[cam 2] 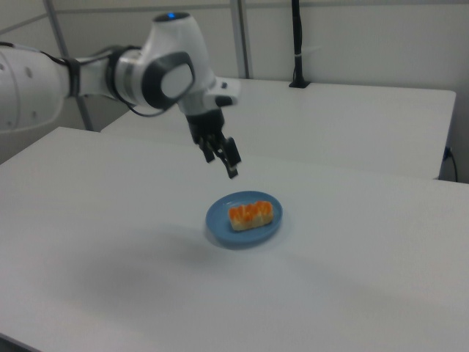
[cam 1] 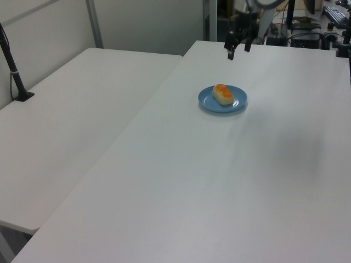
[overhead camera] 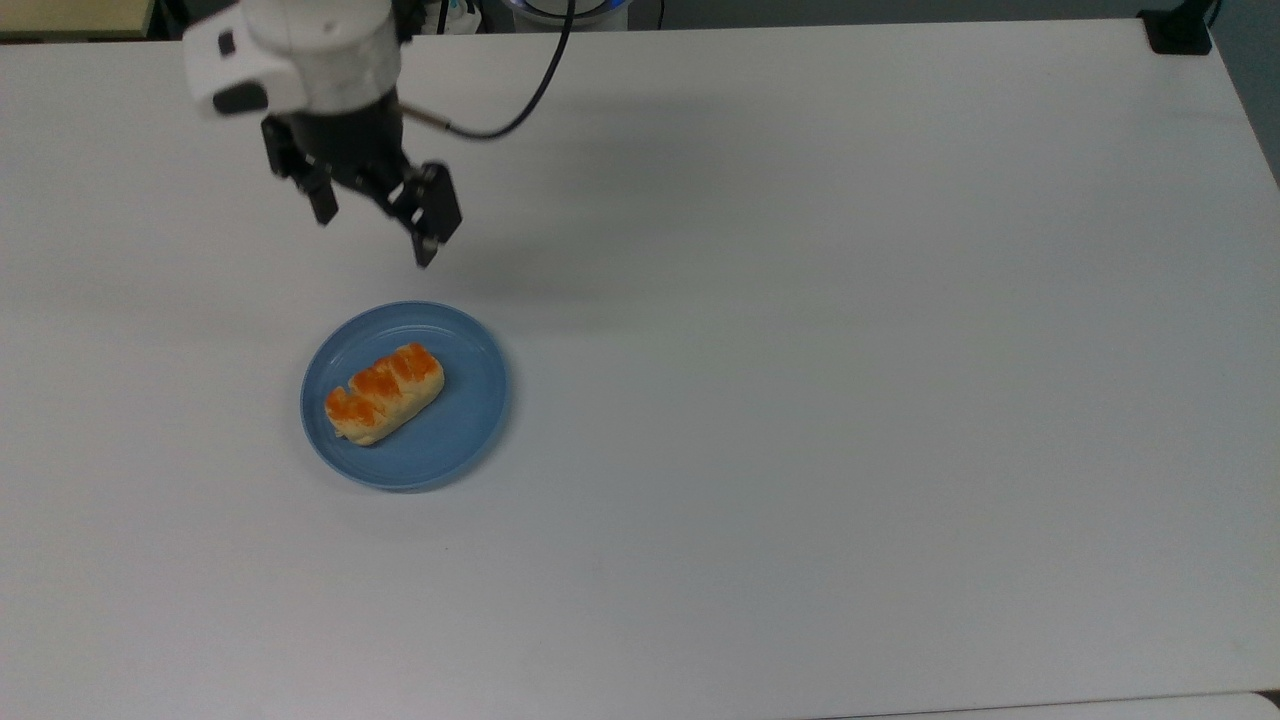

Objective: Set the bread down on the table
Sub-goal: 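Move the open gripper toward the bread roll on the blue plate, then lower the gripper onto the glazed bread roll and close on it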

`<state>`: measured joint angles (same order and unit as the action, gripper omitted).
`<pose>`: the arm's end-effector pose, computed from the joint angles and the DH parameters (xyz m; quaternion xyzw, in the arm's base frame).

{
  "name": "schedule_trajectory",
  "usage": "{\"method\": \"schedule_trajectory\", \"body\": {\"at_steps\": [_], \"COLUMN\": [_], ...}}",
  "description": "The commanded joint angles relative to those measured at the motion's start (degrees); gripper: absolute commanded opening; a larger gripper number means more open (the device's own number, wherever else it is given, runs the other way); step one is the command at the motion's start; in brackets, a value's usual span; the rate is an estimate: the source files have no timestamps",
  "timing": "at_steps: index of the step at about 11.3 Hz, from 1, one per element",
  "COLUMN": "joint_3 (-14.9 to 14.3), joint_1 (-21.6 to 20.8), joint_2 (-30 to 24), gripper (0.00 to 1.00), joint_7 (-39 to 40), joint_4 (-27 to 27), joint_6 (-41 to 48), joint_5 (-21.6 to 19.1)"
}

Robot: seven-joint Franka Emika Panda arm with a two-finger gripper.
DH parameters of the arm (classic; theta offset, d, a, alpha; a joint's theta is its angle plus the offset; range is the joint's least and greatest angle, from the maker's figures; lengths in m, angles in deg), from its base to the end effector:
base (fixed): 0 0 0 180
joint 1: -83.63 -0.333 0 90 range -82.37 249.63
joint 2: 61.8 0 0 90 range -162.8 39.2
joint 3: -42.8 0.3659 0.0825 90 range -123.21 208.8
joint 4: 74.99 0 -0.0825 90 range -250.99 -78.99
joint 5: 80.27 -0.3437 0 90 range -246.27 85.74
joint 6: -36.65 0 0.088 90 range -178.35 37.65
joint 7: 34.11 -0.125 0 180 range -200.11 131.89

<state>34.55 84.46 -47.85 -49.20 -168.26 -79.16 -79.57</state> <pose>0.6197 -0.0902 0.5363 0.9759 -0.2032 0.0772 0.0188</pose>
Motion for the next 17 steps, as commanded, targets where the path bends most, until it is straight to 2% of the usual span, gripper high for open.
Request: {"method": "schedule_trajectory", "body": {"at_steps": [1,3,6,9,10,15,17], "joint_3": [-1.3,-1.3,-1.3,-1.2,-1.2,-1.2,-1.2], "joint_1": [0.1,0.1,0.0,-0.3,-0.5,-1.4,-1.4], "joint_2": [8.0,11.8,14.1,15.9,16.5,17.0,16.5], "gripper": [1.0,1.0,0.88,0.86,0.82,0.39,0.27], "joint_7": [-2.9,-8.0,-9.0,-12.3,-13.3,-15.3,-15.2], "joint_4": [1.9,1.9,1.4,1.4,1.4,1.0,1.1], "joint_6": [-7.8,-11.4,-12.2,-15.4,-16.5,-19.0,-18.7], "joint_5": [0.8,1.8,2.6,3.5,3.6,4.6,4.6]}}
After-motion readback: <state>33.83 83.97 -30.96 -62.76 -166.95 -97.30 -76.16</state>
